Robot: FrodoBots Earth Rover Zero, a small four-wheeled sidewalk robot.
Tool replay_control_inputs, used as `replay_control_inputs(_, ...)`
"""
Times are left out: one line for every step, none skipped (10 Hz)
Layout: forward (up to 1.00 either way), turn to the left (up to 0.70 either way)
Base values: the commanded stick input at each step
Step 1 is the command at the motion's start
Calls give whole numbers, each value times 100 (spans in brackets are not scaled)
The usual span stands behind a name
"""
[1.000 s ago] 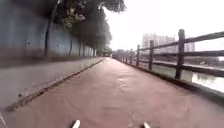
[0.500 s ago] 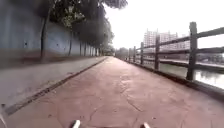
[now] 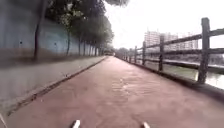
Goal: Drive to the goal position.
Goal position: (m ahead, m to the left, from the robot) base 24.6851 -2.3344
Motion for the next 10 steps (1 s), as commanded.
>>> replay_control_inputs(70, 0)
replay_control_inputs(70, 0)
replay_control_inputs(70, 0)
replay_control_inputs(70, 0)
replay_control_inputs(70, 0)
replay_control_inputs(70, 0)
replay_control_inputs(70, 0)
replay_control_inputs(70, 0)
replay_control_inputs(70, 0)
replay_control_inputs(70, -3)
